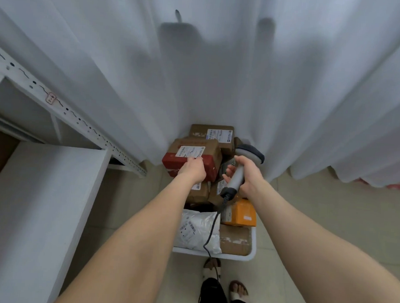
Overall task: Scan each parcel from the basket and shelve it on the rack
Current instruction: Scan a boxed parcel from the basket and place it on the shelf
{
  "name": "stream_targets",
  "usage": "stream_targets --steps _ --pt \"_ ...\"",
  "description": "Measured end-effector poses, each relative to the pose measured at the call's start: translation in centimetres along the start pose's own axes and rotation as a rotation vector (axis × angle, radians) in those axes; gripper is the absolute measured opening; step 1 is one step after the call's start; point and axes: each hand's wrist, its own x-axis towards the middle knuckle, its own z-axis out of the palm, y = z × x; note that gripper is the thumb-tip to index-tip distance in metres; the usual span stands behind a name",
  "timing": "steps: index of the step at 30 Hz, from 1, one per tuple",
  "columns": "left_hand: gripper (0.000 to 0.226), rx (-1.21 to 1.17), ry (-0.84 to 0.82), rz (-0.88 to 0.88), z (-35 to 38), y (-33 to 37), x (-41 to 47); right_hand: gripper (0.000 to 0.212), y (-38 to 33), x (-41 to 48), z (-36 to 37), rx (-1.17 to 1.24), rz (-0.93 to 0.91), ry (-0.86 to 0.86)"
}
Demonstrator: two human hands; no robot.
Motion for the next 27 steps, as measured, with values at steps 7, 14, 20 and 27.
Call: stream_targets --steps 7,14,20,27 --pt "0.05 -0.177 0.089 -0.171 1.4 -5.9 9.5 0.042 2.2 9.6 4.2 -0.063 0.026 0.004" --pt "0.053 -0.373 0.174 -0.346 4.7 -12.7 18.2 0.048 4.5 19.1 6.4 -0.147 0.029 -0.008" --pt "0.073 -0.514 0.204 -0.436 7.0 -15.6 22.8 0.045 5.2 23.6 6.9 -0.232 0.026 -0.006" --pt "0.072 -0.821 0.192 -0.496 7.7 -16.6 23.0 0.025 5.6 24.5 5.9 -0.284 0.024 -0.013"
